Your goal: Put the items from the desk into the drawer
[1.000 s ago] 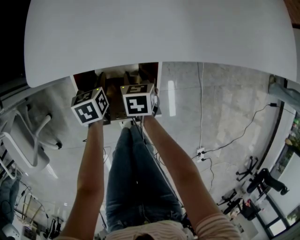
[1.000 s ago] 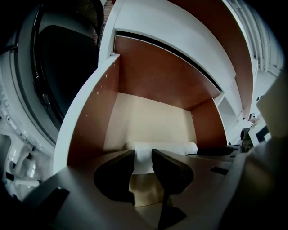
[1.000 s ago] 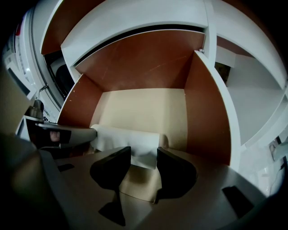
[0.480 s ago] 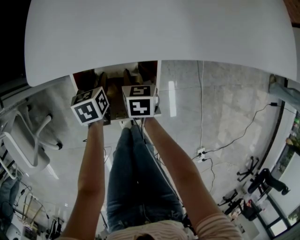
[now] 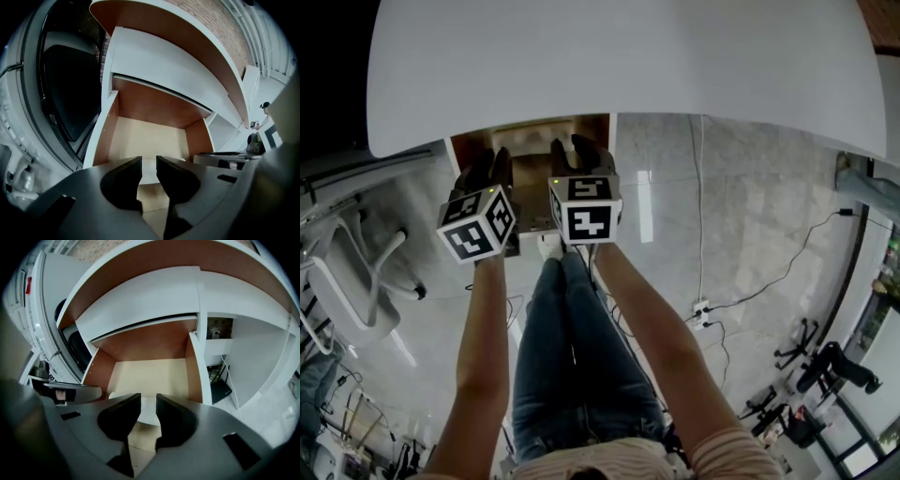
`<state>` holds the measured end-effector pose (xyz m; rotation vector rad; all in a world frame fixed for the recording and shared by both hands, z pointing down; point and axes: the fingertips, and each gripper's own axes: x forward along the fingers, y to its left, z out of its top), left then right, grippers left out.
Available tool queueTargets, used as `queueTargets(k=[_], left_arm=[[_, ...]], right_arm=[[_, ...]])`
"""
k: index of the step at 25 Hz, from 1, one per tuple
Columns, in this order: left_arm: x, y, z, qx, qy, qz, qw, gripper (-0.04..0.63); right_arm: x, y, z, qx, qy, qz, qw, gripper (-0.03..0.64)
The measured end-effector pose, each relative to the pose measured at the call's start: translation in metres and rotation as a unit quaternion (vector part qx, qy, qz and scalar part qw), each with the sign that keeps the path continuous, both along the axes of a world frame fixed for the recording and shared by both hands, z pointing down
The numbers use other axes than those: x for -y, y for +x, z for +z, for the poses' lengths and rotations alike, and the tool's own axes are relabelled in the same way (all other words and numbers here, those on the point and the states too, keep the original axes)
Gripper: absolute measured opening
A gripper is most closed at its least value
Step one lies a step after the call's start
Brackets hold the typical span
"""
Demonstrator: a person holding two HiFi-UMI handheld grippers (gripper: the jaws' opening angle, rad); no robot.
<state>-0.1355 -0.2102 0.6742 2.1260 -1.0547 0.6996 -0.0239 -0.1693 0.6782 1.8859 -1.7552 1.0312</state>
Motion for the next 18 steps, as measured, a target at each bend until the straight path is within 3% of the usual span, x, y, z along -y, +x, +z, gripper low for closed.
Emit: queueTargets(k=[2,8,18], left_arm=[[-0.001,-0.003,-0.01,-0.005,0.009,-0.001,0.9999,0.075],[-0.009,-0.005,-0.05,-0.036,0.031,-0.002,0.9989,0.029],[-0.051,-0.003,-0.15,-0.084,0.071,0.012,0.9939,0.011]], right_arm=[[-0.003,0.001,-0.012,-0.001,0.008,0.004,1.0,0.083],[-0.007,-0.002,-0.056,0.004,0.035,-0.005,0.999,0.052],[-0.049,0.001,-0.152,0.008,0.097,-0.023,0.995,0.026]])
